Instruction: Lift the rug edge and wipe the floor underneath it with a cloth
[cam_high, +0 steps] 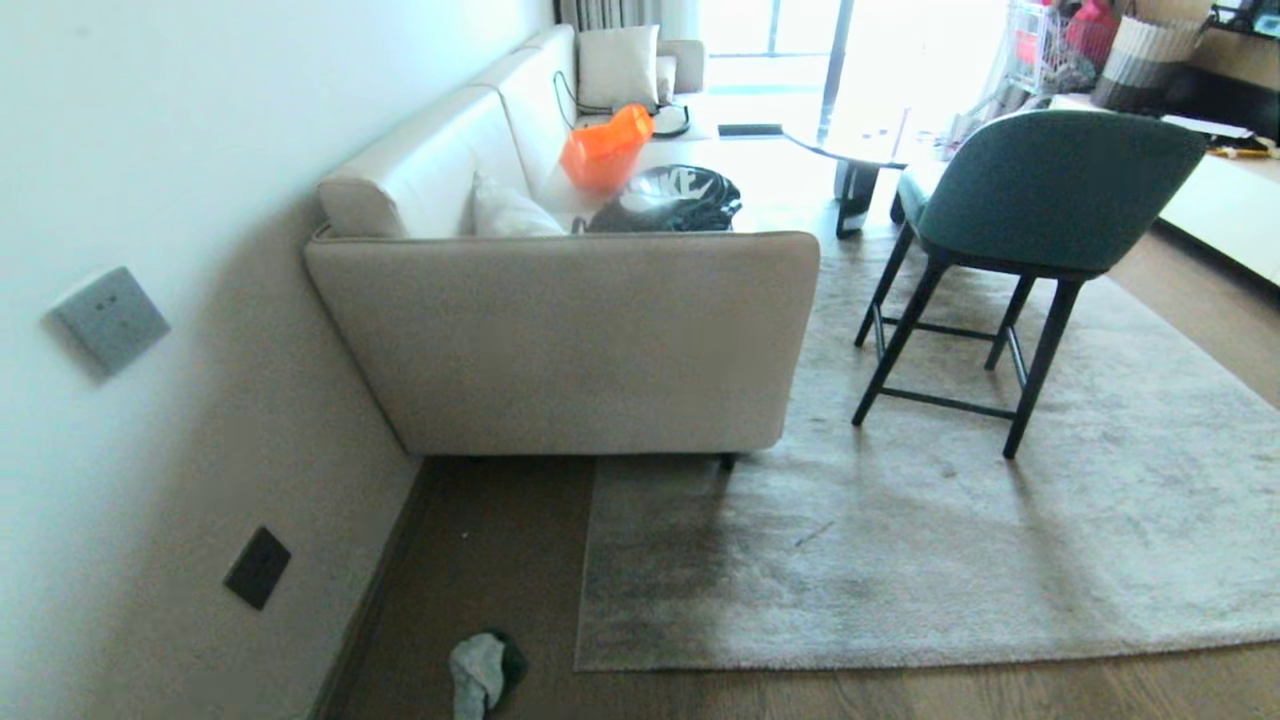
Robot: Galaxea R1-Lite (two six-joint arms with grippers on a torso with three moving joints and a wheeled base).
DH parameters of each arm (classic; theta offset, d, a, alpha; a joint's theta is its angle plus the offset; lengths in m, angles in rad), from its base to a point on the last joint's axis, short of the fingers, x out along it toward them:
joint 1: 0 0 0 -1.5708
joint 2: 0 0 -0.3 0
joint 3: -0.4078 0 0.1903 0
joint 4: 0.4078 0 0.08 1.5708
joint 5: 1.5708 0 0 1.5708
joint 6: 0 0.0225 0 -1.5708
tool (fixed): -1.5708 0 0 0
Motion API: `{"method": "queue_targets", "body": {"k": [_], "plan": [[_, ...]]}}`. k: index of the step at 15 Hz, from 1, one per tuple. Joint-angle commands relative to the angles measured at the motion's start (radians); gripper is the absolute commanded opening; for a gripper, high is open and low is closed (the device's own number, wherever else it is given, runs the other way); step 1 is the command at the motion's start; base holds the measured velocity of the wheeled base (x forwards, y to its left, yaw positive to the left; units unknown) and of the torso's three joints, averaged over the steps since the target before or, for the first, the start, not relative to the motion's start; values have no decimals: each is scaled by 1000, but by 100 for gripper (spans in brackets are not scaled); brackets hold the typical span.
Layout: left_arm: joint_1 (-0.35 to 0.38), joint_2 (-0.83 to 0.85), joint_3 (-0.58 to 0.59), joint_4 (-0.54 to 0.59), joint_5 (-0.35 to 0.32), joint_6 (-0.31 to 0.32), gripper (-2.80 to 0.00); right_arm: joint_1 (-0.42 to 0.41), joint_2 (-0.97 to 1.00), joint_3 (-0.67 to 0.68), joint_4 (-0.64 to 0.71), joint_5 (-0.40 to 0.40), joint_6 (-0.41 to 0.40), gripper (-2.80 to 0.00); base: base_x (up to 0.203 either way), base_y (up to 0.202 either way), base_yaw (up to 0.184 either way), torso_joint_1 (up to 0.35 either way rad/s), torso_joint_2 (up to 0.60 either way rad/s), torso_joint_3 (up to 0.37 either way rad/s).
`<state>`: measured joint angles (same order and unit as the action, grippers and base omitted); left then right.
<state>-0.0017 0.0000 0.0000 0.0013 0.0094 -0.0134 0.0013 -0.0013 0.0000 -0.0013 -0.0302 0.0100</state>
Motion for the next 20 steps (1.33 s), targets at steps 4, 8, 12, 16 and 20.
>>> {"method": "queue_targets", "body": {"k": [4, 8, 12, 16, 20], "plan": [[0, 0, 0, -1, 1, 0, -280, 0, 1, 0, 0, 0, 2, -280, 0, 0, 0, 22, -434, -405], [0, 0, 0, 0, 0, 0, -280, 0, 1, 0, 0, 0, 2, -280, 0, 0, 0, 79, -455, -387], [0, 0, 0, 0, 0, 0, -280, 0, 1, 0, 0, 0, 2, -280, 0, 0, 0, 121, -480, -369], [0, 0, 0, 0, 0, 0, -280, 0, 1, 0, 0, 0, 2, -280, 0, 0, 0, 152, -516, -361], [0, 0, 0, 0, 1, 0, -280, 0, 1, 0, 0, 0, 2, -280, 0, 0, 0, 186, -550, -359]]}}
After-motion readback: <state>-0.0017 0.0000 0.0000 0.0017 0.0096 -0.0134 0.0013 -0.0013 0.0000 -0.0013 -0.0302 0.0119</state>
